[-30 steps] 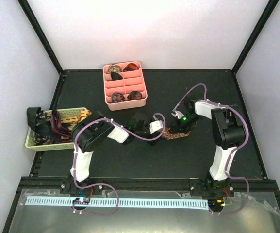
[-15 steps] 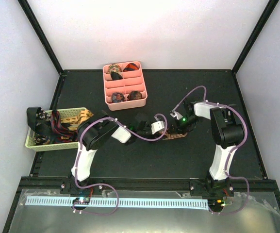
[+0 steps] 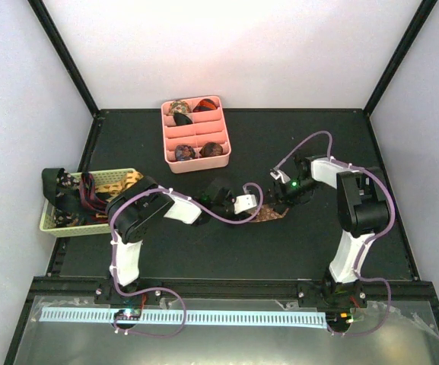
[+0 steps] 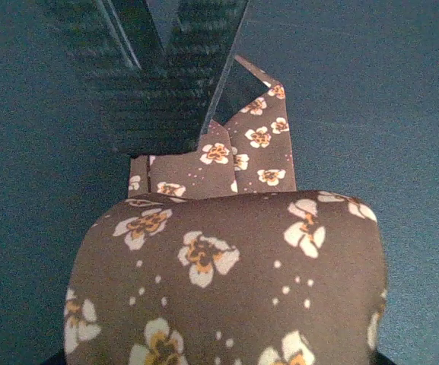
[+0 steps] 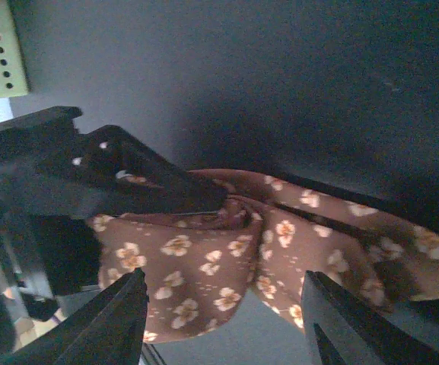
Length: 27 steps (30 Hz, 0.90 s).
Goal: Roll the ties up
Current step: Roll the tie at the center of the board.
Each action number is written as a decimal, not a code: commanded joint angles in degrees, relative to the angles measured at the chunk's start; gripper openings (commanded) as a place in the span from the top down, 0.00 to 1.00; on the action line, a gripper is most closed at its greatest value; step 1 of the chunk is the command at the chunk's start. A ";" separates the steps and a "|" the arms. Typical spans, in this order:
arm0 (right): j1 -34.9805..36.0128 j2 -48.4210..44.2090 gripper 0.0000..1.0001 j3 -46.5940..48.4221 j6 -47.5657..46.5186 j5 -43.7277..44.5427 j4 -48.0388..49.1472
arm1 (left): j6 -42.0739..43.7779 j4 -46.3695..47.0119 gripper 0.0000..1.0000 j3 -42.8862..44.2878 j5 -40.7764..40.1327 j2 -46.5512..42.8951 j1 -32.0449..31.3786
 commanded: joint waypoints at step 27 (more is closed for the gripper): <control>3.98 -0.33 0.98 -2.20 -2.39 18.87 0.55 | -3.55 -0.69 0.23 -2.39 4.86 -3.46 0.76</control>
